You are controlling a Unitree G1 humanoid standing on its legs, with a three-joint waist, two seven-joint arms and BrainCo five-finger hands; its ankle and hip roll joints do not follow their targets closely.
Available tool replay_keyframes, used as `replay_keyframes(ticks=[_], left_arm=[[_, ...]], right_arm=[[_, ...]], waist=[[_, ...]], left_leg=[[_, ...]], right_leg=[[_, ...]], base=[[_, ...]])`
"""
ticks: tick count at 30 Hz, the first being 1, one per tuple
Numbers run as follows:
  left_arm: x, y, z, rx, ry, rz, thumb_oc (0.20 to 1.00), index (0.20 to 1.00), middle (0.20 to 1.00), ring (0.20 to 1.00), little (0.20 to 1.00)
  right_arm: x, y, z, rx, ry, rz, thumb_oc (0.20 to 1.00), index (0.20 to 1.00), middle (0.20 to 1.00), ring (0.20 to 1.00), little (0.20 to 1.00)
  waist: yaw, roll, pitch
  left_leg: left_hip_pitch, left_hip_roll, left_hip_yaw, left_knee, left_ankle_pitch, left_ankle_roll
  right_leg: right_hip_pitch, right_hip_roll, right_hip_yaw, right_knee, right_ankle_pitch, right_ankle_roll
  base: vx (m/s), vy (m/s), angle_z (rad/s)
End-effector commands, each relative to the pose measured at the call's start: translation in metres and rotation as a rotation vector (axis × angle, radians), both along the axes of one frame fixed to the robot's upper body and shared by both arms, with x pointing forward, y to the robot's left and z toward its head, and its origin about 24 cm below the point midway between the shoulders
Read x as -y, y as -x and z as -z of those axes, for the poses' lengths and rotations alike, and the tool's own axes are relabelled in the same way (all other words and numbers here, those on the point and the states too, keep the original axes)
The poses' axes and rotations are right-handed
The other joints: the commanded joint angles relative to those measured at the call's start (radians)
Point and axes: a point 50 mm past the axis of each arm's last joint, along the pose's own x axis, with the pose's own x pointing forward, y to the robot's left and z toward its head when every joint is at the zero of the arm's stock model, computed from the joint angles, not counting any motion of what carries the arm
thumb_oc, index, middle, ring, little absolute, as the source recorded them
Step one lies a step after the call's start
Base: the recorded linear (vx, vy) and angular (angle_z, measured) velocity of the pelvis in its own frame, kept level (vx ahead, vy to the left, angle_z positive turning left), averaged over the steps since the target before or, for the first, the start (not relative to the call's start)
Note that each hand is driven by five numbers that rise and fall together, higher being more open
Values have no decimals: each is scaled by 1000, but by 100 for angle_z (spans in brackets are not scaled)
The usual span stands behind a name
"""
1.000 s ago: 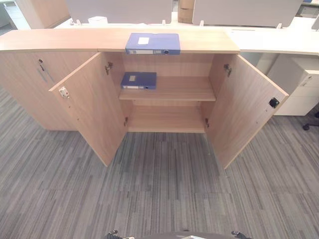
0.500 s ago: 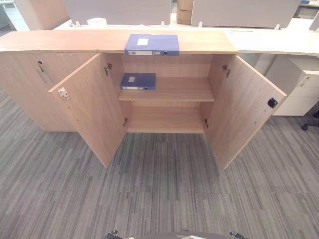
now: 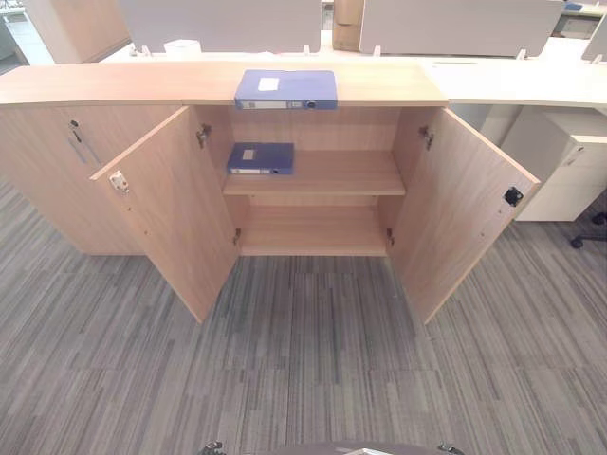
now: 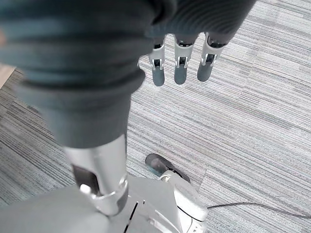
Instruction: Put the empty folder in the office cabinet
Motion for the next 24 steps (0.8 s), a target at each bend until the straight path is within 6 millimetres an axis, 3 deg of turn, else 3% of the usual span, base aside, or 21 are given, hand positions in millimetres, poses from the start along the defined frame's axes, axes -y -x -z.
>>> replay_keyframes(ticks=[1, 15, 18, 19, 20, 22, 24], left_arm=[[-7, -10, -1, 0, -37, 12, 1000, 1000, 1000, 1000, 1000], [-15, -9, -2, -2, -63, 0, 1000, 1000, 1000, 1000, 1000], [-19, -12, -3, 6, -72, -29, 1000, 1000, 1000, 1000, 1000], [-21, -24, -5, 45, -78, -59, 1000, 1000, 1000, 1000, 1000], [-20, -29, -6, 63, -78, -70, 1000, 1000, 1000, 1000, 1000], [-21, -29, -6, 58, -83, -69, 1000, 1000, 1000, 1000, 1000], [-22, -20, -5, 31, -79, -78, 1000, 1000, 1000, 1000, 1000]], right_arm=[[7, -13, -3, 8, 28, -65, 1000, 1000, 1000, 1000, 1000], [5, -22, -4, 37, 28, -117, 1000, 1000, 1000, 1000, 1000], [5, -37, -7, 83, 27, -132, 1000, 1000, 1000, 1000, 1000], [8, -45, -10, 108, 38, -130, 1000, 1000, 1000, 1000, 1000], [12, -45, -10, 107, 53, -116, 1000, 1000, 1000, 1000, 1000], [14, -45, -11, 108, 60, -113, 1000, 1000, 1000, 1000, 1000], [19, -41, -10, 88, 75, -105, 1000, 1000, 1000, 1000, 1000]], waist=[[10, 10, 12], [10, 12, 33], [16, -4, 88], [22, -21, 139], [29, -24, 160], [27, -23, 163], [41, -14, 161]], left_leg=[[-3, 34, 47, -10, -23, -64], [-2, 50, 50, -10, -12, -73], [-122, 77, 56, 180, -30, -92], [-278, 95, 35, 395, 17, -120], [-338, 105, 26, 450, 68, -130], [-381, 120, 40, 459, 85, -129], [-418, 158, 95, 368, 98, -114]], right_leg=[[42, -13, -11, 1, -51, 71], [34, 0, -9, 7, -61, 62], [15, 0, 9, 24, -68, 46], [5, -7, 8, 33, -71, 27], [5, -11, 0, 35, -75, 21], [4, -13, -12, 35, -81, 18], [17, -17, -23, 31, -97, 23]], base=[[0, 0, 0], [-8, -30, 0], [-169, -113, -7], [-280, -209, -11], [-187, -161, -5], [19, -22, 10], [210, 97, -6]])
